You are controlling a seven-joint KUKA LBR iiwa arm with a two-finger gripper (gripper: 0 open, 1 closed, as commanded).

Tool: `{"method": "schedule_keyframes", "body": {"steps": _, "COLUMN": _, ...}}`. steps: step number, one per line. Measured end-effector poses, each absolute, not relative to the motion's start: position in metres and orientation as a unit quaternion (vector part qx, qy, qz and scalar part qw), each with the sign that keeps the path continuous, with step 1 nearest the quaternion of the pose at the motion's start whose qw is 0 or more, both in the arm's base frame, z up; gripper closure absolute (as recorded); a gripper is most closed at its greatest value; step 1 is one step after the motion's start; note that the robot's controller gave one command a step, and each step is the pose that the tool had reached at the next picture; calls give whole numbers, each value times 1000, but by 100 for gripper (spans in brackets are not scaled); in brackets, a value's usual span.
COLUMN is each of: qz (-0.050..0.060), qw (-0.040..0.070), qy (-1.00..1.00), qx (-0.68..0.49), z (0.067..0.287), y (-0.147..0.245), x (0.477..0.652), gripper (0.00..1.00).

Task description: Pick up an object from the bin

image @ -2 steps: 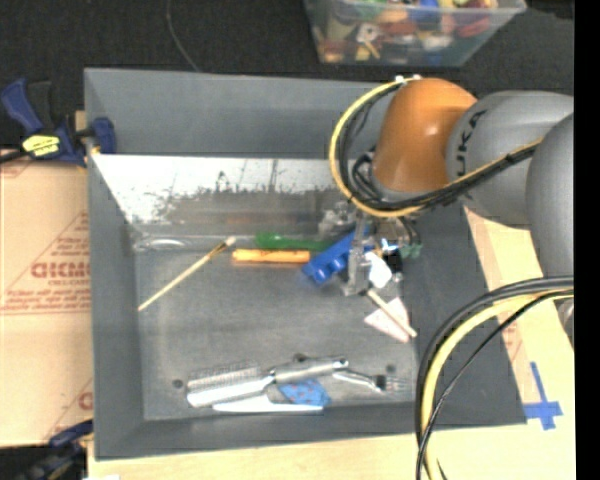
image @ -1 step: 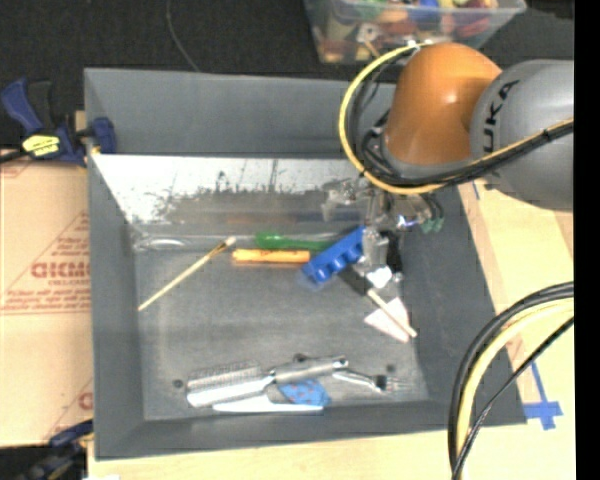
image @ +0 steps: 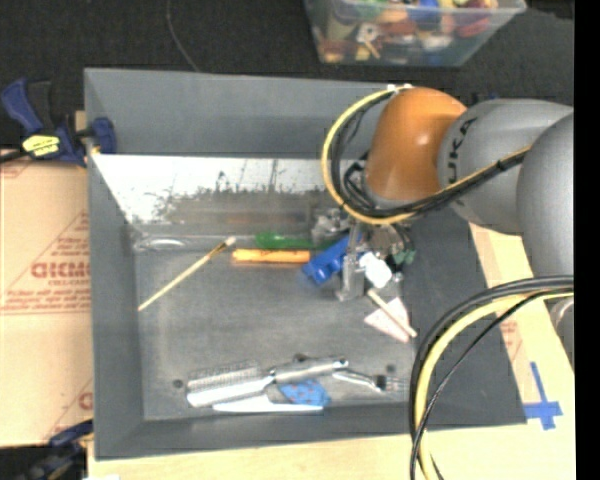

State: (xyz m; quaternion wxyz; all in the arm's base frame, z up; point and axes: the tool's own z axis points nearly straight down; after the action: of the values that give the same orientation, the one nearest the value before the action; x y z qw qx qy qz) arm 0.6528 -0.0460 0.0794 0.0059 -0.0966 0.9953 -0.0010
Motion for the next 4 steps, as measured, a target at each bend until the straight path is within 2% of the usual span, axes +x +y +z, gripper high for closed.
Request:
{"method": "schedule_keyframes", "body": {"steps": 1, "qz": -9, "qw": 19, "qy": 964, "qx": -264, "z": 74, "y": -57, "x": 656, "gripper": 0}}
{"method": "schedule_keyframes", "body": {"steps": 2, "qz": -2, "qw": 10, "qy": 995, "qx": -103, "z": 81, "y": -47, "x": 655, "gripper": 100}}
{"method": "schedule_keyframes", "body": {"steps": 3, "qz": -2, "qw": 10, "qy": 995, "qx": -103, "z": 81, "y": -47, "x": 655, "gripper": 100}}
{"method": "schedule_keyframes", "body": {"steps": 4, "qz": -1, "qw": 7, "qy": 995, "qx": -103, "z": 119, "y": -48, "x": 653, "gripper": 100}}
